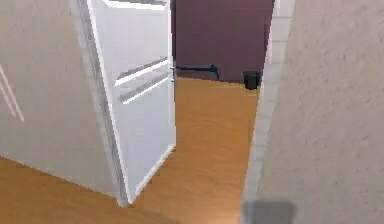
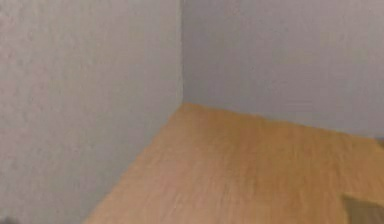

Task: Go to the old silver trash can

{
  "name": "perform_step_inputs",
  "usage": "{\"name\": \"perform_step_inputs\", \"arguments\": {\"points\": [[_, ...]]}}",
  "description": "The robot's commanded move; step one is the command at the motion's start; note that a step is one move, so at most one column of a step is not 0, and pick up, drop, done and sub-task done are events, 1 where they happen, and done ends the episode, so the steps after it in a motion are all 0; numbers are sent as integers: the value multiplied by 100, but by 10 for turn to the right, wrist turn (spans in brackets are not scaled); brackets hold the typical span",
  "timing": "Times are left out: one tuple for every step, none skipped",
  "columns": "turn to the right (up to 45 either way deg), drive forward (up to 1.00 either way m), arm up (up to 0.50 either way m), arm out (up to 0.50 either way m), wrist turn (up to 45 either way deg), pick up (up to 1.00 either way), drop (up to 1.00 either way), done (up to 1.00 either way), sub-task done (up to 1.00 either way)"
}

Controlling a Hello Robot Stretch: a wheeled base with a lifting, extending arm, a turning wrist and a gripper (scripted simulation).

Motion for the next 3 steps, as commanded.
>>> {"name": "perform_step_inputs", "arguments": {"points": [[0, 100, 0, 0, 0, 0, 0, 0, 0], [30, 0, 0, 0, 0, 0, 0, 0, 0], [0, 100, 0, 0, 0, 0, 0, 0, 0]]}}
